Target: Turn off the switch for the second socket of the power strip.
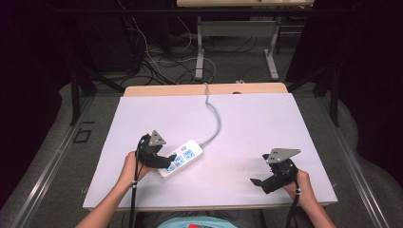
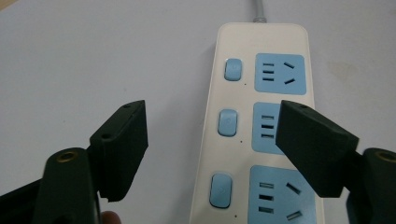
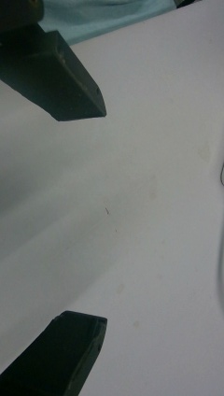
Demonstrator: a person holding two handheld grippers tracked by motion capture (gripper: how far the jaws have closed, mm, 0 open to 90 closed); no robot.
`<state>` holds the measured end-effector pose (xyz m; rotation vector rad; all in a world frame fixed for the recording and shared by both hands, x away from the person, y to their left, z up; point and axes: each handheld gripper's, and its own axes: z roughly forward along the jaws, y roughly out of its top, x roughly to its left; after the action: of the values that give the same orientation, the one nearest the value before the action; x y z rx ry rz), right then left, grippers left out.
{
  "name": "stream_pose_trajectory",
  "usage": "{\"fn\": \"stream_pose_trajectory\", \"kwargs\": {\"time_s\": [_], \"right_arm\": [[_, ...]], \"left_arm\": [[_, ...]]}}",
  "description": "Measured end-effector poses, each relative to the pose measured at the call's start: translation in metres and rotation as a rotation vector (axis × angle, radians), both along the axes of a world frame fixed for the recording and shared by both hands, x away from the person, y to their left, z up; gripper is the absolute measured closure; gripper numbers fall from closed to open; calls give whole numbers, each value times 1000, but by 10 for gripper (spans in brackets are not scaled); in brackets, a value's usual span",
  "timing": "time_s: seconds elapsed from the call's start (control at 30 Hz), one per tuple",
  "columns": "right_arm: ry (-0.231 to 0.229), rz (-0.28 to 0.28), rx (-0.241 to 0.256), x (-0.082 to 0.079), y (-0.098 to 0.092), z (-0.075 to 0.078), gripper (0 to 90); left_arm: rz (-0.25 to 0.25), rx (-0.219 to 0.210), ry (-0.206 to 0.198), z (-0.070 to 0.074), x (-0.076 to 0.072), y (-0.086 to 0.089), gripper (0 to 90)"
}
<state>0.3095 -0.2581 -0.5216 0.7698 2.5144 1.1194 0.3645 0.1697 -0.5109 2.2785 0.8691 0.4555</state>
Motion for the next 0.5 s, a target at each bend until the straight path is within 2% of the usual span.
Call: {"fn": "stream_pose_trajectory", "kwargs": {"time_s": [0.27, 0.47, 0.5], "right_arm": [[-6, 6, -4, 0, 0, 0, 11], [-1, 0, -6, -1, 0, 1, 11], [-3, 0, -2, -1, 0, 0, 11]], "left_arm": [[29, -22, -3, 3, -6, 9, 132], [35, -17, -6, 5, -15, 13, 54], [32, -15, -19, 5, -16, 14, 44]]}}
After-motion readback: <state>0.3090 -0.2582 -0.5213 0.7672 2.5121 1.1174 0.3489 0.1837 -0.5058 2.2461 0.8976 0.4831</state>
